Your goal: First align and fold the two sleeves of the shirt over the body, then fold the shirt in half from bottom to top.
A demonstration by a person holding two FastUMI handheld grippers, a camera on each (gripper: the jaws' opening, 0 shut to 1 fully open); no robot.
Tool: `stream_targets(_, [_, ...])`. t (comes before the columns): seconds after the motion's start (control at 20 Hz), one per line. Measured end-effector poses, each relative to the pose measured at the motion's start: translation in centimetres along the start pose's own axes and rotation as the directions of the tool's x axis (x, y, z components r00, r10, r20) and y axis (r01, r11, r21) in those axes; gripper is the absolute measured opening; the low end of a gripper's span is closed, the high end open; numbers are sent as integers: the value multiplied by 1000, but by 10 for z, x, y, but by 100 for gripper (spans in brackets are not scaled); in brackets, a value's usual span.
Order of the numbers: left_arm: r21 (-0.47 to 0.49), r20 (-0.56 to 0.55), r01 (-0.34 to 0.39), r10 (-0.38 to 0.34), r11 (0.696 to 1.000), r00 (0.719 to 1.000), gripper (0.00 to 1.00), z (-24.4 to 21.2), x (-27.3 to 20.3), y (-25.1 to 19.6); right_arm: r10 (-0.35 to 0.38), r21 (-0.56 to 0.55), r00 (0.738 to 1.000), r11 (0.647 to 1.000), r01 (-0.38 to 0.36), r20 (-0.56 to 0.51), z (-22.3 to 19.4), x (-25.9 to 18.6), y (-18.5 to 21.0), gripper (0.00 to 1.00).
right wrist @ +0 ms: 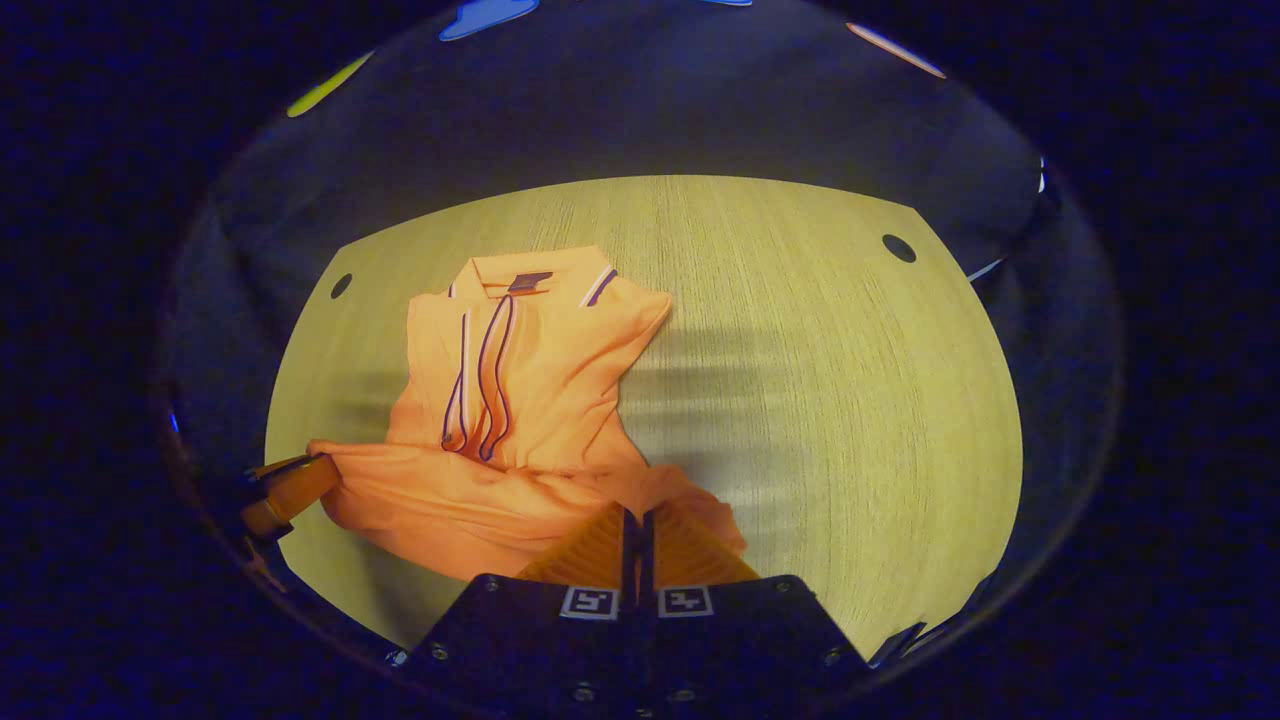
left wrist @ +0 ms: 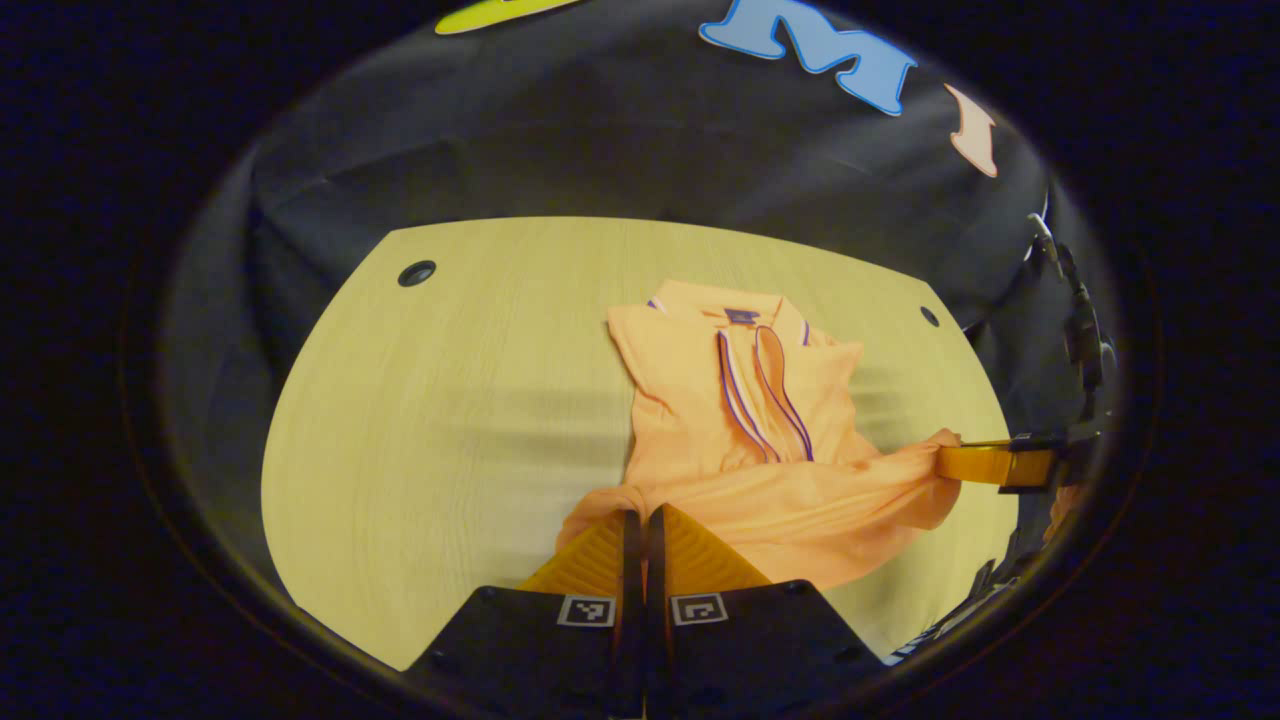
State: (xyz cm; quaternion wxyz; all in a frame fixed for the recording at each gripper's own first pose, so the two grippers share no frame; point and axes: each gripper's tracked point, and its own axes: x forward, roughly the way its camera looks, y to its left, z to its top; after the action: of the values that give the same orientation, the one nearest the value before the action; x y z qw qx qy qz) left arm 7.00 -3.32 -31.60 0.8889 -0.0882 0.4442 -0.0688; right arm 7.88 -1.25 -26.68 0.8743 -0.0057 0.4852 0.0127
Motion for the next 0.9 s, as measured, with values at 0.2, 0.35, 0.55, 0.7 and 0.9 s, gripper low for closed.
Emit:
stream_targets(0.2, [-19,52,0,1,1000,999,6,47,22,5,-5,12,999,1000,5,53,44,7,-3,0])
stream_targets(0.35, [-52,83,5,-1,999,997,6,76,40,7,-11,17,995,1000,10,99,79,19,-2,0])
stream_targets(0.55, [-76,134,13,-3,997,991,6,119,71,6,-28,24,986,999,25,162,124,37,-4,0])
stream_targets(0.7, [-72,173,13,0,997,985,8,151,96,8,-43,44,977,998,34,211,158,58,-6,0])
stream_targets(0.9, [-44,216,-1,10,999,976,6,181,130,12,-56,69,965,997,40,255,187,83,-7,0])
